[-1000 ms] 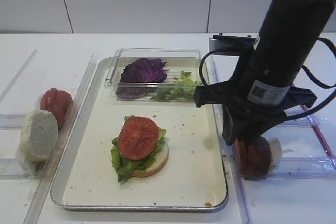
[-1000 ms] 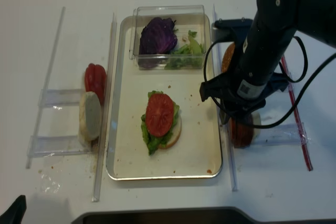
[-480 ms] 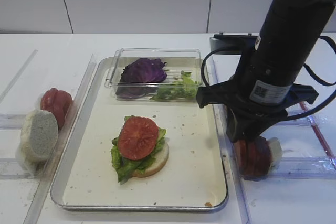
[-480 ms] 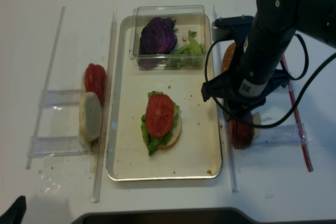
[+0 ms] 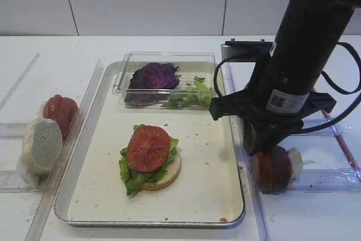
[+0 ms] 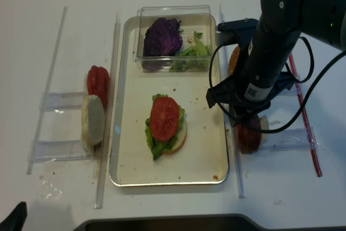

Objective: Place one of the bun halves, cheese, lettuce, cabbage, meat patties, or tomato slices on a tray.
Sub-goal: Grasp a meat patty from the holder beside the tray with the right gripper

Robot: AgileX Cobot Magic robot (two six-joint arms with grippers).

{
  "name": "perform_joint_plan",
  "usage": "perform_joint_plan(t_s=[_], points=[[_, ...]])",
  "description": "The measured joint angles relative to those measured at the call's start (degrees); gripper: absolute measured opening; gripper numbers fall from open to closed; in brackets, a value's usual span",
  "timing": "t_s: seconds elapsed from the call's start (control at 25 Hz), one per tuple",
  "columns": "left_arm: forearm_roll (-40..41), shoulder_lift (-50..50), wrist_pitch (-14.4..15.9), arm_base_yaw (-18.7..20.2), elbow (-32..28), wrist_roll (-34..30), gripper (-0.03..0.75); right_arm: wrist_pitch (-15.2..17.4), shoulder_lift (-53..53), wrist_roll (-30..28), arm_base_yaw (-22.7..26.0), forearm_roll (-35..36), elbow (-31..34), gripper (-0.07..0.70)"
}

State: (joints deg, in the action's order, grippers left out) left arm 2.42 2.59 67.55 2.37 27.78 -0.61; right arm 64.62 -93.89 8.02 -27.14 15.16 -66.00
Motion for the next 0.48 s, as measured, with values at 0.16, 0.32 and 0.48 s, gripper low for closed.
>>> perform_joint_plan(t_s=[0.16,0.32,0.48], points=[[0.00,0.00,0.00,0.00,0.00,0.03,0.461,0.11,0.00,-0.10,0.00,-0.11,0.00,0.118],[0.00,0.00,0.00,0.00,0.00,0.12,0.461,0.49,0.00,-1.10,0.00,-0.72,-0.13,0.086],[0.00,0.00,0.00,0.00,0.00,0.12,0.461,0.76,0.15,-1.94,0.00,-0.70,-0.13,0.085]])
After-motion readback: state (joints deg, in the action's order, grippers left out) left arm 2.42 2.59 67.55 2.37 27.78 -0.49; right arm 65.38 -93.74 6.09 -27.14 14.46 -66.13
